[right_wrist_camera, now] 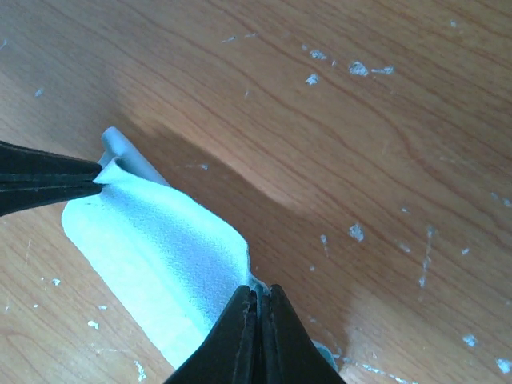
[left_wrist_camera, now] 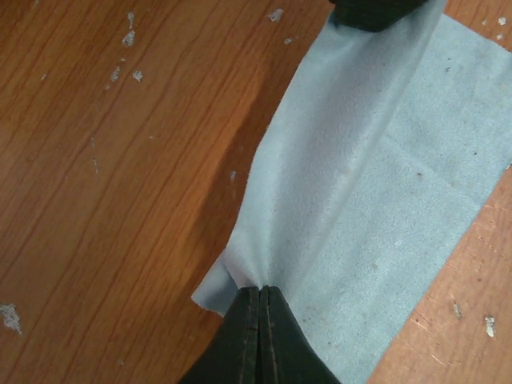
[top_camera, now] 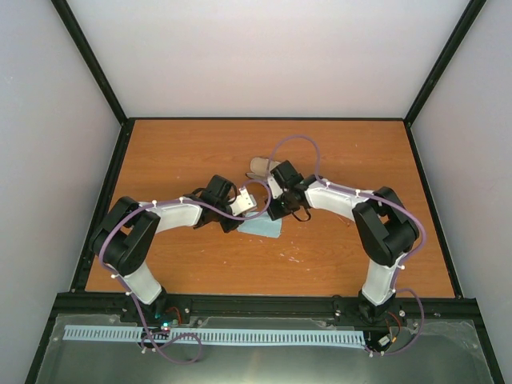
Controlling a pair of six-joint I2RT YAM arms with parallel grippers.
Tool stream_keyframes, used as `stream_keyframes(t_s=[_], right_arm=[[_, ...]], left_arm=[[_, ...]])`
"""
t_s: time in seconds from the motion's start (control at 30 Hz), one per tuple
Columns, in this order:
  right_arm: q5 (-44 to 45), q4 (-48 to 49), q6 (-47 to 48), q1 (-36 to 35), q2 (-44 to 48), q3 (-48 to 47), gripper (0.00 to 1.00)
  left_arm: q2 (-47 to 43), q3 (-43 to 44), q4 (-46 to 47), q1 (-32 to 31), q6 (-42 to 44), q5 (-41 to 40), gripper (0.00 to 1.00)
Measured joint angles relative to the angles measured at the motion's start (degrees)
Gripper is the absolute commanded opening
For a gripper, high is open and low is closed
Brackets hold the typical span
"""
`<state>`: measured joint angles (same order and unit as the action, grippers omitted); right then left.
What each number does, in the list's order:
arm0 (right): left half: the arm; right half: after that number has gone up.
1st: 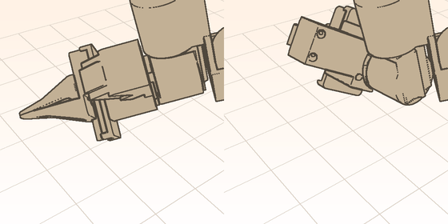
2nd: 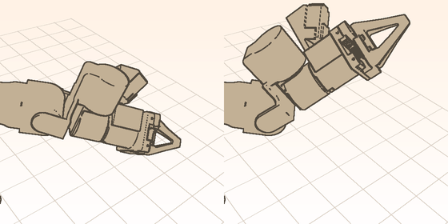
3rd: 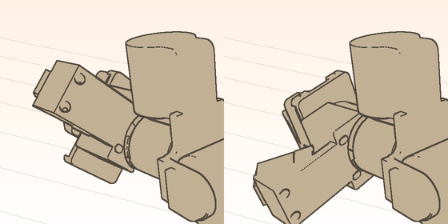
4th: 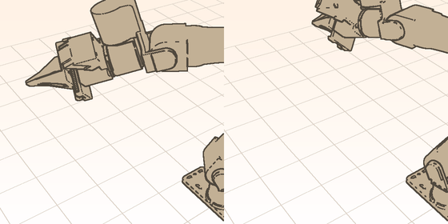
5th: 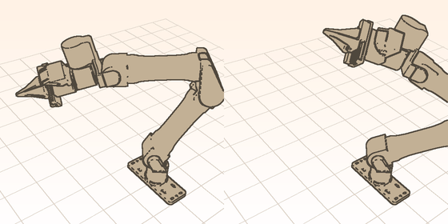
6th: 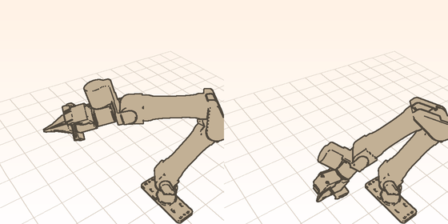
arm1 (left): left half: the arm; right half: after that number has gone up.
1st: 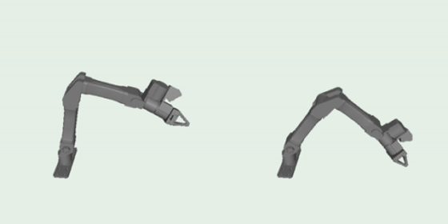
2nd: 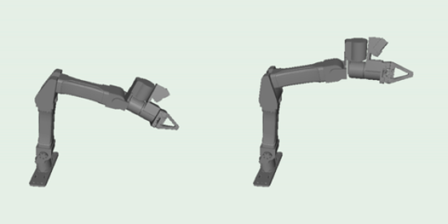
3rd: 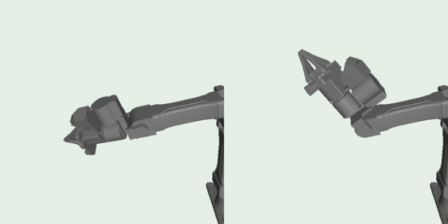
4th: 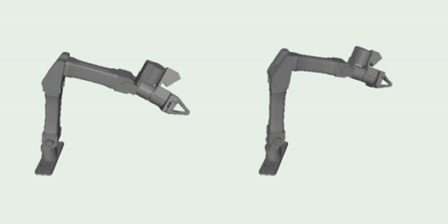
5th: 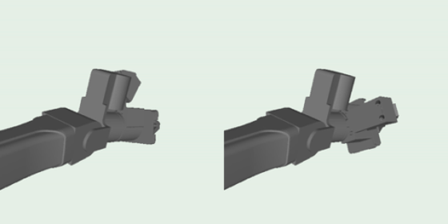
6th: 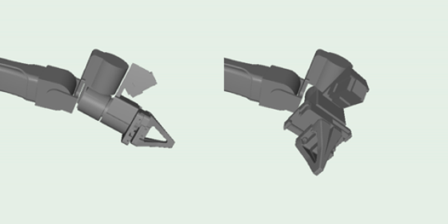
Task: Organize the sunglasses
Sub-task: Fold the glasses cleaning cloth at the center of the board.
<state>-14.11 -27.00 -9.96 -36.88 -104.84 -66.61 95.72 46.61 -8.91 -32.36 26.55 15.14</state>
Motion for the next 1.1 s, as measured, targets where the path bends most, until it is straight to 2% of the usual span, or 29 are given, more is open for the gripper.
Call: stream_keyframes(t_s=[0.43, 0.63, 1.1], right_arm=[[-0.4, 3.2, -0.6, 1.0, 2.8, 3.3, 0.05], [0.7, 1.7, -0.2, 1.5, 0.3, 1.0, 0.2], [1.5, -3.4, 1.9, 1.9, -2.4, -1.9, 0.25]], left_arm=[[0.0, 0.0, 0.2, 0.0, 0.0, 0.0, 0.02], [0.5, 0.0, 0.1, 0.0, 0.0, 0.0, 0.02], [0.6, 0.0, 0.2, 0.0, 0.0, -0.2, 0.02]])
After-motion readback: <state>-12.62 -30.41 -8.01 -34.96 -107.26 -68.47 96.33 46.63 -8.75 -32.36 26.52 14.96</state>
